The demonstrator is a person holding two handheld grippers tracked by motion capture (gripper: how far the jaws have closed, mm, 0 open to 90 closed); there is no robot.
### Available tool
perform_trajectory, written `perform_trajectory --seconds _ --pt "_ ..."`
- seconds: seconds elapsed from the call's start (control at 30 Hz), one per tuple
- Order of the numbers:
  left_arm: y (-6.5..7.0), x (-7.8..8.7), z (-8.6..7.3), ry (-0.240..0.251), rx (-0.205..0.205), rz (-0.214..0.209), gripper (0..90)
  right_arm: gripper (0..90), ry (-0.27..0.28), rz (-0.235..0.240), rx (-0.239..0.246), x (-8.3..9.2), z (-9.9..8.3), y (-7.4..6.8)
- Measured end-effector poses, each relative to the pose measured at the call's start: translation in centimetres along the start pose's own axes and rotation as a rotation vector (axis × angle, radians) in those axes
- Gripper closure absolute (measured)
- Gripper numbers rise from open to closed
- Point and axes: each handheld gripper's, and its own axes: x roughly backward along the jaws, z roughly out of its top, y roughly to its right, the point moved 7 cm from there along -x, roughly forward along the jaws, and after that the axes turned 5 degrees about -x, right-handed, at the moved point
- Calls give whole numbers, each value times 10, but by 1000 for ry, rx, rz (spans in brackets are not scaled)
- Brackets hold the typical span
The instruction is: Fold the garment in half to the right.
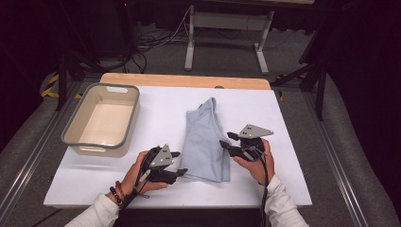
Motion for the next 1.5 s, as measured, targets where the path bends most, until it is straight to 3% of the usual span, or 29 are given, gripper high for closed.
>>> perform_trajectory --seconds 0.1,0.27,0.3,0.37,0.57,0.7,0.87,1.0,1.03,1.13,1.23,1.3,1.5 --pt "4 -4 -2 -5 -13 -29 374 587 -19 32 -20 -7 -7 0" --pt "9 -11 -4 -36 -40 -44 519 757 -35 15 -5 -14 -11 2" --pt "9 -11 -4 -36 -40 -44 586 795 -30 13 -6 -13 -11 2" --pt "9 -13 -7 -52 -78 -46 660 838 -24 4 -12 -12 -10 3" --pt "9 -8 -1 -14 -80 -50 762 853 14 -6 0 -4 -2 1" --pt "12 -3 8 29 -86 -54 706 854 61 -11 -2 10 10 0" --pt "14 -8 9 26 -88 -73 654 853 43 -38 -25 16 9 6" --pt "14 -15 5 -6 -93 -84 665 852 13 -40 -46 9 0 12" --pt "12 -22 1 -28 -73 -97 672 852 -34 -64 -33 -2 -11 15" --pt "12 -25 -2 -46 -65 -107 684 848 -59 -85 -37 -11 -18 20" --pt "12 -26 -2 -47 -59 -113 687 848 -62 -96 -40 -15 -20 22" --pt "14 -28 -2 -41 -63 -116 682 848 -80 -126 -17 -23 -25 23" --pt "18 -28 0 -46 -82 -107 655 835 -111 -159 10 -35 -33 23"
